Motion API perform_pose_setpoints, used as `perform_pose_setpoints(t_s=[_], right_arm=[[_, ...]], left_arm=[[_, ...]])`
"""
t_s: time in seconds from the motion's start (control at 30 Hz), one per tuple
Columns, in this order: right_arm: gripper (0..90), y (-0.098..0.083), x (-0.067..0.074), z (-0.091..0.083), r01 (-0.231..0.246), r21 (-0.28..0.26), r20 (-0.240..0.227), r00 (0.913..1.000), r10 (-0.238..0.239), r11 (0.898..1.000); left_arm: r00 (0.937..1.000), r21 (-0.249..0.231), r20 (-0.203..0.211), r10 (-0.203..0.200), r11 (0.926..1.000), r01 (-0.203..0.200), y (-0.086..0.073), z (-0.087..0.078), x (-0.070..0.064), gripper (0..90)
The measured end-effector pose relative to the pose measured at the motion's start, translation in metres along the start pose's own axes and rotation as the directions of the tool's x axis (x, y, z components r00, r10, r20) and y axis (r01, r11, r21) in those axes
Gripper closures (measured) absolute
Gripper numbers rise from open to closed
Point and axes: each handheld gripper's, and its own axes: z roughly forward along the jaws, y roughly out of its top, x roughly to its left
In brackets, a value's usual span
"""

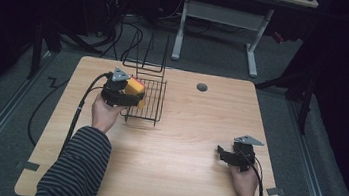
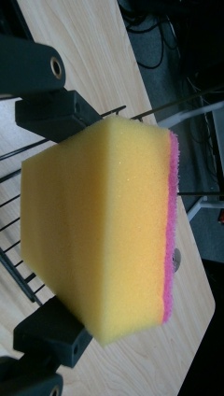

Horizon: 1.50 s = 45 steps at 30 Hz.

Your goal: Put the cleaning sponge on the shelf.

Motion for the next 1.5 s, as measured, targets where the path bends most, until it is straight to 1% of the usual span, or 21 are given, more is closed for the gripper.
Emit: perform_pose_setpoints(t_s=[0.07,0.13,0.3,0.47,0.53,0.7,0.8,0.9,1.07,1.3,1.4,1.5], right_arm=[[26.9,0.000,0.000,0.000,-0.004,0.001,0.000,1.0000,0.004,1.000],[26.9,0.000,0.000,0.000,-0.004,0.001,0.000,1.0000,0.004,1.000],[26.9,0.000,0.000,0.000,-0.003,0.001,0.000,1.0000,0.003,1.000],[26.9,0.000,0.000,0.000,0.003,-0.001,0.000,1.0000,-0.003,1.000],[26.9,0.000,0.000,0.000,-0.002,0.001,0.001,1.0000,0.002,1.000],[26.9,0.000,0.000,0.000,0.004,-0.001,0.001,1.0000,-0.004,1.000],[26.9,0.000,0.000,0.000,0.004,-0.001,0.001,1.0000,-0.004,1.000],[26.9,0.000,0.000,0.000,0.004,0.000,0.001,1.0000,-0.004,1.000],[26.9,0.000,0.000,0.000,0.003,-0.001,0.001,1.0000,-0.003,1.000],[26.9,0.000,0.000,0.000,0.003,-0.001,0.001,1.0000,-0.003,1.000],[26.9,0.000,0.000,0.000,0.004,0.000,0.001,1.0000,-0.004,1.000],[26.9,0.000,0.000,0.000,0.005,-0.001,0.001,1.0000,-0.005,1.000]], left_arm=[[0.9999,0.006,-0.003,-0.014,0.9999,0.014,-0.001,0.005,0.000,23.9],[0.9999,0.015,-0.011,-0.011,0.9998,0.011,-0.002,0.010,0.001,23.9],[0.9995,0.006,-0.016,-0.026,0.9996,0.026,-0.003,0.018,0.002,24.0],[0.9992,0.013,-0.023,-0.034,0.9993,0.034,-0.005,0.025,0.003,23.9],[0.9987,0.009,-0.025,-0.044,0.9990,0.044,-0.005,0.027,0.003,23.9],[0.9981,0.005,-0.033,-0.051,0.9987,0.051,-0.006,0.031,0.005,23.9],[0.9982,0.015,-0.034,-0.050,0.9986,0.051,-0.007,0.035,0.004,23.9],[0.9987,0.019,-0.035,-0.037,0.9991,0.038,-0.008,0.038,0.002,23.8],[0.9989,0.026,-0.036,-0.030,0.9992,0.031,-0.009,0.043,-0.001,23.7],[0.9987,0.033,-0.038,-0.034,0.9988,0.036,-0.010,0.047,-0.001,23.6],[0.9986,0.036,-0.044,-0.028,0.9989,0.029,-0.010,0.048,-0.001,23.5],[0.9982,0.034,-0.042,-0.043,0.9985,0.044,-0.010,0.048,-0.001,23.2]])
